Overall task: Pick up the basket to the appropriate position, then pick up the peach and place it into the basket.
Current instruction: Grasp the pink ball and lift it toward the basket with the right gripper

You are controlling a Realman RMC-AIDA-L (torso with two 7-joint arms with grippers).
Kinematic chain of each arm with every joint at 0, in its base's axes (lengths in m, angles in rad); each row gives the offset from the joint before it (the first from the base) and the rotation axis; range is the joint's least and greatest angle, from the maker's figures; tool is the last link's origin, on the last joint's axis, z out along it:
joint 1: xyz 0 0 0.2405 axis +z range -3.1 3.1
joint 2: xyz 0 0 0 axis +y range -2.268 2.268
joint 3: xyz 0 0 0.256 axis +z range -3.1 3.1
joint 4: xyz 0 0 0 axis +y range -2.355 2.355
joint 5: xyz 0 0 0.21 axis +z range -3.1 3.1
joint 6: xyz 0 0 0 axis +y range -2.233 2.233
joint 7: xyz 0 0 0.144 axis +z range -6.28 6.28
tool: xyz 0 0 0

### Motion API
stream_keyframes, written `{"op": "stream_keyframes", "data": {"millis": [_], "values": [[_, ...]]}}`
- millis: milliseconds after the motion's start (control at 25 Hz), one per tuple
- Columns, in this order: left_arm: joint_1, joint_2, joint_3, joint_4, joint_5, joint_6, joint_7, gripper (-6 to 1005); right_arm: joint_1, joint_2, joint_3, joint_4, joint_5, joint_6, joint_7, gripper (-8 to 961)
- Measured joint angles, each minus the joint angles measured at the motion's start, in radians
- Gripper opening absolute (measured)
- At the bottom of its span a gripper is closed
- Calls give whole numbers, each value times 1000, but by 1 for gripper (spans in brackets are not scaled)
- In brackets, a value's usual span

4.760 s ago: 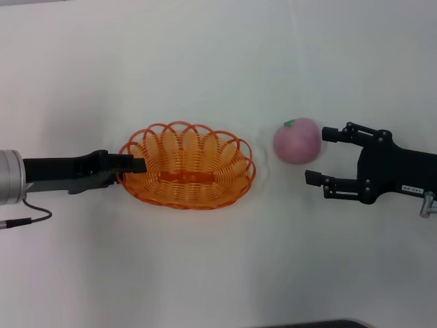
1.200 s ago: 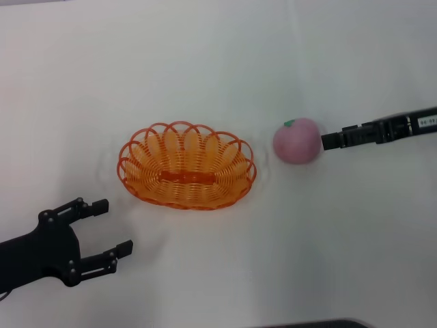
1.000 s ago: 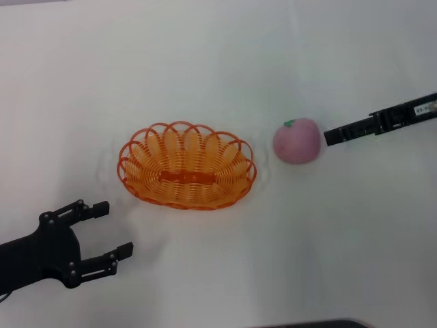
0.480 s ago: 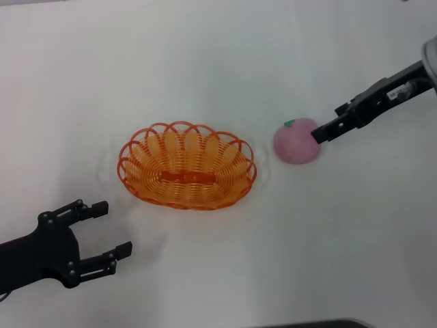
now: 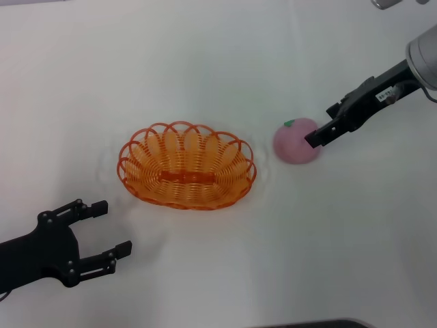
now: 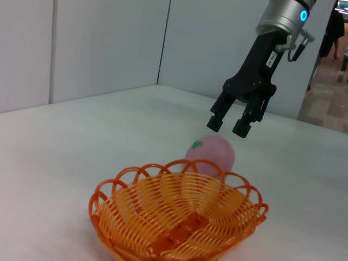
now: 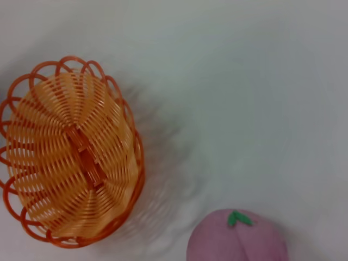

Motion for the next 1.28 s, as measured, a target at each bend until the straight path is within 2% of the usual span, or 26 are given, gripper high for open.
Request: {"op": "stream_keyframes", "data": {"millis": [800,1280], "values": [[-6,2,-4,6,0,0,-25,827,9,9,-87,46,9,89,3,890],[-7,3,-3,8,0,0,-26,828,31,7,-116,136,16,141,2,886]]}}
